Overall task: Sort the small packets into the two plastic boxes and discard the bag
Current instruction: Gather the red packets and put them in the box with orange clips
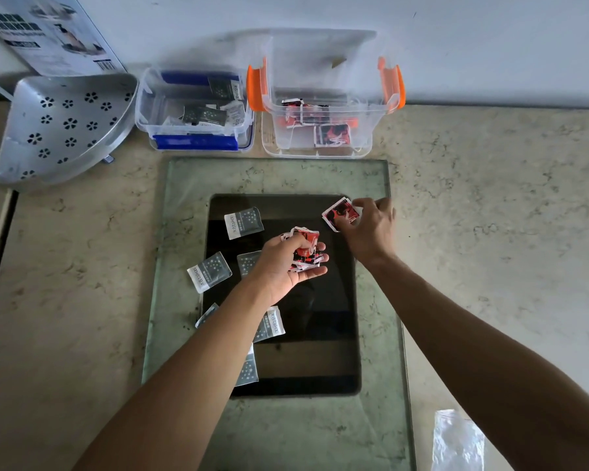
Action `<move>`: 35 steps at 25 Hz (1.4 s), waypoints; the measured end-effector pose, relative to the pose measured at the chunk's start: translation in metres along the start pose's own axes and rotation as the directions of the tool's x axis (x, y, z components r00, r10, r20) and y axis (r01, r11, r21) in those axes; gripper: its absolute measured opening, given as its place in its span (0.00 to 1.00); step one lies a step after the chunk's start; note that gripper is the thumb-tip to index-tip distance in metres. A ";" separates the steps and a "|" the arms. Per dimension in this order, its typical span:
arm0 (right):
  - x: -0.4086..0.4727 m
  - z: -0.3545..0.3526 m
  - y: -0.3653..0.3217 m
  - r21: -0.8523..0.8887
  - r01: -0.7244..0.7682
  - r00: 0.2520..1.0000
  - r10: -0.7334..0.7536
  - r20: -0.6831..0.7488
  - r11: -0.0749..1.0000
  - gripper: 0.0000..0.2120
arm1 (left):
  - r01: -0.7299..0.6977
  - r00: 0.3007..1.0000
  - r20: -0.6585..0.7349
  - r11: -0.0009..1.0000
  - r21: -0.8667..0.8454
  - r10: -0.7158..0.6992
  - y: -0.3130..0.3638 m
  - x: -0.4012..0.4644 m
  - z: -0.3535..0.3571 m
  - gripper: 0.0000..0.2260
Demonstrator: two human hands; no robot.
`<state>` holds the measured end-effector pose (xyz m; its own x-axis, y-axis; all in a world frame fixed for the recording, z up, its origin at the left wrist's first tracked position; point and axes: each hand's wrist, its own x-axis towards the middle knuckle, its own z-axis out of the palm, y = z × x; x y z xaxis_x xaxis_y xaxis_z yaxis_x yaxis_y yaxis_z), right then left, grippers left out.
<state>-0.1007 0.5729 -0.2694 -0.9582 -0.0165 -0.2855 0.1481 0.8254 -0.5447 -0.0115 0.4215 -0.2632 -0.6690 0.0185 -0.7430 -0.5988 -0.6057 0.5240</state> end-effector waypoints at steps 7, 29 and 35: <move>-0.014 -0.008 -0.009 0.305 -0.024 0.992 -0.014 0.122 0.952 0.15 | 0.016 0.998 -0.065 0.993 -0.114 -0.023 0.008 -0.011 -0.007 0.10; -0.034 -0.041 -0.058 0.646 -0.101 0.917 -0.181 0.355 0.757 0.29 | -0.249 0.966 -0.098 0.963 -0.103 0.240 0.048 -0.005 0.032 0.21; 0.058 -0.090 -0.111 0.689 0.085 0.972 -0.212 0.101 0.720 0.17 | -0.468 0.861 -0.040 0.822 0.324 0.506 0.166 0.010 0.068 0.15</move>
<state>-0.1948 0.5311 -0.1540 -0.9381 -0.2478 -0.2419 0.1935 0.2043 -0.9596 -0.1478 0.3750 -0.1550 -0.8620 -0.3224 -0.3912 -0.3215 -0.2488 0.9136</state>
